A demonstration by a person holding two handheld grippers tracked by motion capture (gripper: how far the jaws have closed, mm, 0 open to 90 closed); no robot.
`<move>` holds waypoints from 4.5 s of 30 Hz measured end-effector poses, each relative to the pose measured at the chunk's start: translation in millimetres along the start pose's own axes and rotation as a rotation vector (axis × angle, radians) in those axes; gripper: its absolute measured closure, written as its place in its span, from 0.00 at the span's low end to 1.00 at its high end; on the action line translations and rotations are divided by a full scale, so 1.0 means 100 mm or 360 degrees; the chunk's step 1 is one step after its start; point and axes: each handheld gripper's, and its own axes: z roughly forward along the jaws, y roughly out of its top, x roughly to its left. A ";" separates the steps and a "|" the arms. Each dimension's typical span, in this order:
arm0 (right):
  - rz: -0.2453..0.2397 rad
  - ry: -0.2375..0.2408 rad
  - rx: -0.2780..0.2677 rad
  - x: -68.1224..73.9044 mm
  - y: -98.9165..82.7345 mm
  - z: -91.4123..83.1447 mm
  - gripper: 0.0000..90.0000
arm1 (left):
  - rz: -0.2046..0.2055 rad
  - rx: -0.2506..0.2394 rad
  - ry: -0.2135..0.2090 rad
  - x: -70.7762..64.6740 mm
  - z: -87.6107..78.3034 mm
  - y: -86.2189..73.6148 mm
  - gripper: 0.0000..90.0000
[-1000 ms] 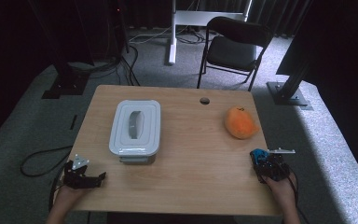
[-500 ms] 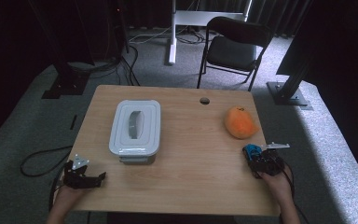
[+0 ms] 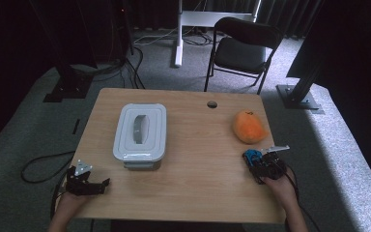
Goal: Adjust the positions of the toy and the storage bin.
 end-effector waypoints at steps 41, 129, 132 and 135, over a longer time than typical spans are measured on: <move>0.0017 -0.0029 -0.0345 0.11 0.16 -0.28 0.15 | -0.0049 -0.0132 0.0030 0.13 -0.10 0.13 0.00; -0.0234 0.0341 -0.0473 2.16 1.74 1.18 0.22 | 0.0150 -0.0177 0.0054 0.01 0.62 1.12 0.00; -0.0223 0.0365 -0.0470 2.12 1.73 1.18 0.23 | 0.0144 -0.0172 0.0046 -0.02 0.62 1.13 0.00; -0.0240 0.0368 -0.0468 2.10 1.71 1.17 0.23 | 0.0142 -0.0174 0.0042 -0.05 0.62 1.14 0.00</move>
